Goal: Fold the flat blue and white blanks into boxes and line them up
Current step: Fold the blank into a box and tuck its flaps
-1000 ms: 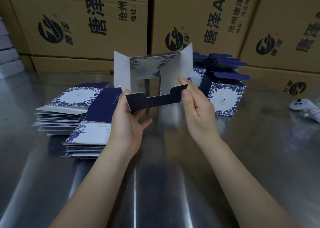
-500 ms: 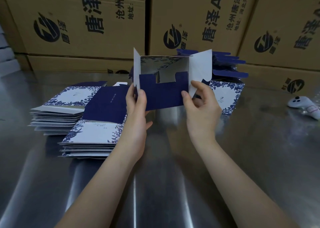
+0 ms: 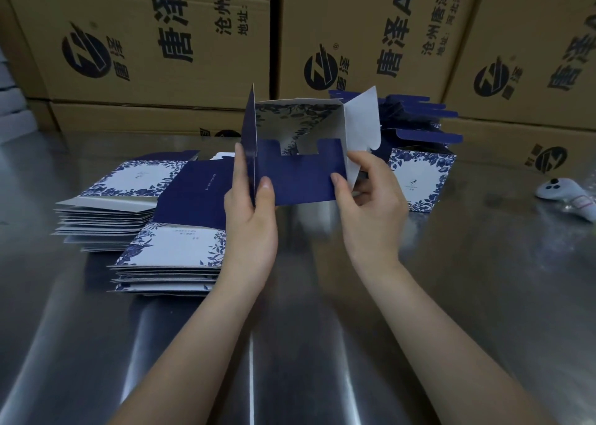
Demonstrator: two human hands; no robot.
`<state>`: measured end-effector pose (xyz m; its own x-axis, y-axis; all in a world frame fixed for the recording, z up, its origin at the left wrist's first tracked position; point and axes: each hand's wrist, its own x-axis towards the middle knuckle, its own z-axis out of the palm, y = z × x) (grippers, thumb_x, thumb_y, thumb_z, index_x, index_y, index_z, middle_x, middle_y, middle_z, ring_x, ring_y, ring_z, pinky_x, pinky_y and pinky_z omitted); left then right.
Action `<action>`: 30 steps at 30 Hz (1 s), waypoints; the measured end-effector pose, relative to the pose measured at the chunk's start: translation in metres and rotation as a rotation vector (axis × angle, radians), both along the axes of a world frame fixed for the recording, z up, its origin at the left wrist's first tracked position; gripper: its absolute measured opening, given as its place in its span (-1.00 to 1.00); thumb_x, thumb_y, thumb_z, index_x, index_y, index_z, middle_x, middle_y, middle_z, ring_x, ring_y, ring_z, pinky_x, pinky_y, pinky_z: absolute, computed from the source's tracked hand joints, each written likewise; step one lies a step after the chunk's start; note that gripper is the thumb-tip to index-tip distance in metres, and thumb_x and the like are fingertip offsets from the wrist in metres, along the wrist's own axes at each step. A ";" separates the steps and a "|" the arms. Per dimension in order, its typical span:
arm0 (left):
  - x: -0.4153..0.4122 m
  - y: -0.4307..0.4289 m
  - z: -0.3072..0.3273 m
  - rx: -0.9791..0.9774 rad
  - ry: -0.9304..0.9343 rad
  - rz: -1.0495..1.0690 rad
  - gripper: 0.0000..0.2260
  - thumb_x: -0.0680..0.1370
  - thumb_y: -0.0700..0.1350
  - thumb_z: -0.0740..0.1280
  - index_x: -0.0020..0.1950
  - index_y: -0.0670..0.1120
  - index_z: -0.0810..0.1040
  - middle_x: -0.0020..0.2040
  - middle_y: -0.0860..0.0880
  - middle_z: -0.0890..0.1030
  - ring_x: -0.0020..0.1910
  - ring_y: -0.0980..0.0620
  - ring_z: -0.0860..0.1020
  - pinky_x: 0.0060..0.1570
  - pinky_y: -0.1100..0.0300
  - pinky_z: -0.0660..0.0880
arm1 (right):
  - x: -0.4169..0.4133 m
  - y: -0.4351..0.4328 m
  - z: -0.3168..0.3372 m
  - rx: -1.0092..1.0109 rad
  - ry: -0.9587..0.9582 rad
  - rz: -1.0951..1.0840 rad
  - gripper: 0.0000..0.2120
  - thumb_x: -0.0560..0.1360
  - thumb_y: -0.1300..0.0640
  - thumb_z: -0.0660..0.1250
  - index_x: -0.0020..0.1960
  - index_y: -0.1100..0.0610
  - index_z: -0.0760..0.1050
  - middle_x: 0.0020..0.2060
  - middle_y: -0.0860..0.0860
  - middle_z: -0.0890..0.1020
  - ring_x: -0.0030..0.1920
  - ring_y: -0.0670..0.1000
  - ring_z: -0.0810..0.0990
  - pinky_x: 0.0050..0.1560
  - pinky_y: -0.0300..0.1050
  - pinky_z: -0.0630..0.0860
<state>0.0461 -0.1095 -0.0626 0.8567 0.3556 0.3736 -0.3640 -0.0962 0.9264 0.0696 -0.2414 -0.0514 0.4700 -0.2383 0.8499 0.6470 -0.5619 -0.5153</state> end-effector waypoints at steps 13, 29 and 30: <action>-0.009 0.002 -0.009 0.566 -0.081 0.101 -0.50 0.69 0.04 0.01 0.57 0.32 -0.12 0.25 -0.01 0.48 -0.02 0.38 0.39 -0.10 0.53 0.32 | -0.001 -0.007 0.012 -0.171 -0.104 -0.020 -0.61 0.53 0.31 0.25 0.36 0.23 0.46 0.26 0.25 0.37 0.24 0.11 0.41 0.26 -0.02 0.42; -0.027 0.002 0.011 0.883 -0.054 0.090 -0.48 0.67 0.04 -0.06 0.53 0.40 -0.21 -0.04 -0.10 0.52 -0.16 -0.16 0.52 -0.16 -0.15 0.52 | 0.003 -0.021 0.017 -0.089 0.075 0.080 -0.36 0.48 0.45 0.20 0.44 -0.04 0.27 0.40 0.09 0.32 0.28 0.11 0.35 0.24 0.09 0.44; -0.027 0.002 0.011 0.869 -0.055 0.081 -0.48 0.67 0.02 -0.05 0.54 0.40 -0.18 -0.03 -0.11 0.52 -0.15 -0.18 0.51 -0.14 -0.15 0.51 | 0.005 -0.022 0.017 -0.104 0.080 0.058 -0.35 0.48 0.43 0.22 0.44 -0.08 0.25 0.42 0.06 0.32 0.31 0.09 0.31 0.31 0.00 0.37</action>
<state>0.0195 -0.1070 -0.0512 0.8138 -0.0158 0.5810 -0.3678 -0.7880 0.4938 0.0742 -0.2637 -0.0344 0.5478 -0.1214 0.8278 0.6393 -0.5774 -0.5078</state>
